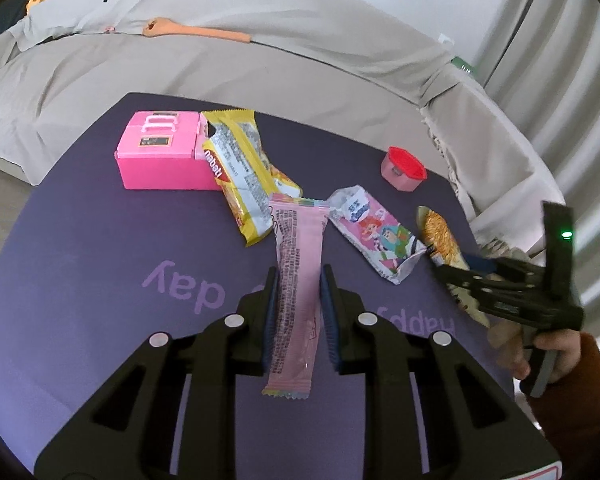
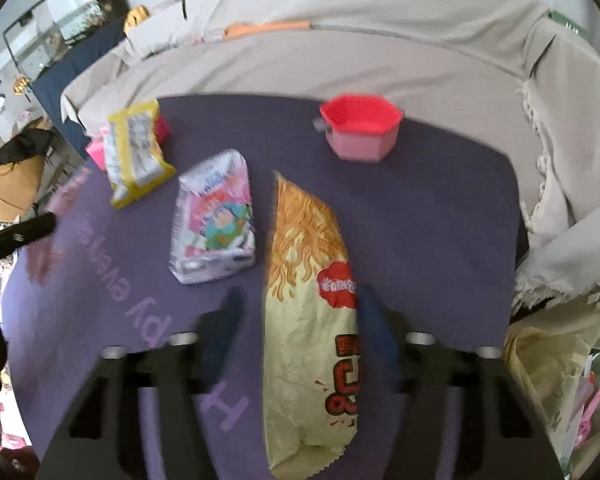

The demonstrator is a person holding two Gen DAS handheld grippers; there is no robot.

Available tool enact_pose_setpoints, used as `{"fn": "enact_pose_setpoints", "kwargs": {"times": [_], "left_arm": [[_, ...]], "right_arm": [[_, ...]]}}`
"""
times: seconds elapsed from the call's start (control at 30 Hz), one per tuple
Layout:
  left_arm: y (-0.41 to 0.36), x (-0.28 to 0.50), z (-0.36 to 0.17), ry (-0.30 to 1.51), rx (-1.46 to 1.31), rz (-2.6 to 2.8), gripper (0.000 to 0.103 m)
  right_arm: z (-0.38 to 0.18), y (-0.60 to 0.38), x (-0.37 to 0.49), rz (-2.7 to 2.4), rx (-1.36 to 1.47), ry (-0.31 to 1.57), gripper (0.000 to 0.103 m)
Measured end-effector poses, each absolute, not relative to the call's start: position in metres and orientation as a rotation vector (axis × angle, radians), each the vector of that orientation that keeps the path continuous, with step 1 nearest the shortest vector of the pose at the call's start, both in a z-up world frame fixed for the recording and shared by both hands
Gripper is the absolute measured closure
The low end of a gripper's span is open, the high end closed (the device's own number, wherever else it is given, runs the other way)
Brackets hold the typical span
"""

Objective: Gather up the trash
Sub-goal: 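Grasp the pink candy bar with the left tool while the right tool lifts the chips bag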

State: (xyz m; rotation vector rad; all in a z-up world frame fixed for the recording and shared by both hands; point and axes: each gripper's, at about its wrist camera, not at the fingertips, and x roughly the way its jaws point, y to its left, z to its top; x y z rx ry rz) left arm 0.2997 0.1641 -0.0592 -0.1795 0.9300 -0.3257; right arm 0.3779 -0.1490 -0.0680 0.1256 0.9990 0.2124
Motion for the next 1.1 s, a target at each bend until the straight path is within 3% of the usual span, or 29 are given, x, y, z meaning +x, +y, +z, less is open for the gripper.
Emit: {"fn": "enact_pose_setpoints", "kwargs": {"times": [0.13,0.5,0.8,1.1], "left_arm": [[0.16,0.295,-0.045,0.893,-0.169,-0.332,0.083],[0.109,0.282,0.021,0.734,-0.154,-0.421,0.083],[0.005,0.27,0.06,0.692,-0.078,-0.572,0.083],[-0.129,0.26,0.046,0.743,0.004,-0.799,0.083]], "right_arm": [[-0.049,-0.151,0.365,0.229,0.122,0.93,0.074],[0.037,-0.195,0.303,0.186,0.116,0.681,0.074],[0.063,-0.263,0.235,0.065,0.147,0.55,0.074],[0.047,-0.369,0.153,-0.17,0.243,0.497,0.074]]}}
